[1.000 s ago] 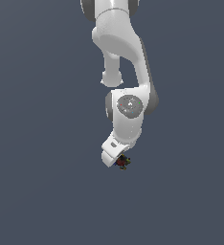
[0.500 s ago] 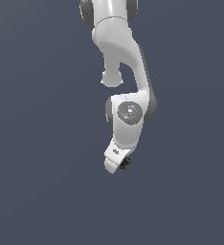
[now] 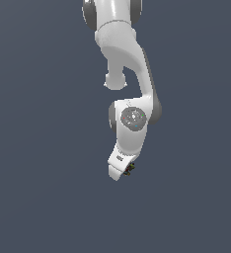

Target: Pick up the object and move it to a goal position.

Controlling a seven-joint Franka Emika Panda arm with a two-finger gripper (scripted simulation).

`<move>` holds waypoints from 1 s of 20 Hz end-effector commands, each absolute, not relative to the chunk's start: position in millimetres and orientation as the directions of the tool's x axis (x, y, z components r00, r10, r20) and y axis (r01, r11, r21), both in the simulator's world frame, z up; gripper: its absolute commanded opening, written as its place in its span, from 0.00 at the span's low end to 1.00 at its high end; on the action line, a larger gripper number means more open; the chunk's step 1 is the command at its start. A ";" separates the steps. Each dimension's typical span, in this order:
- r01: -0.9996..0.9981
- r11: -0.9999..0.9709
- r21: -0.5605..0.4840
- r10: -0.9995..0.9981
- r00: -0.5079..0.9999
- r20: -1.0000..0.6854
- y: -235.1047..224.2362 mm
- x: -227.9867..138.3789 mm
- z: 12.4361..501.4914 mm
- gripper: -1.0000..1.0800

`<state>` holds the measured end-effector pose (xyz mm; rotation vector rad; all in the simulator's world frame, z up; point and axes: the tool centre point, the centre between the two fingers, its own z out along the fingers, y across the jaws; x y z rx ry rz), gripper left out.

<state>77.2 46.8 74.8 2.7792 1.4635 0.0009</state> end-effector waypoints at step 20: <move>0.827 -0.562 0.000 0.827 0.562 0.000 47.3 77.2 29.6 0.00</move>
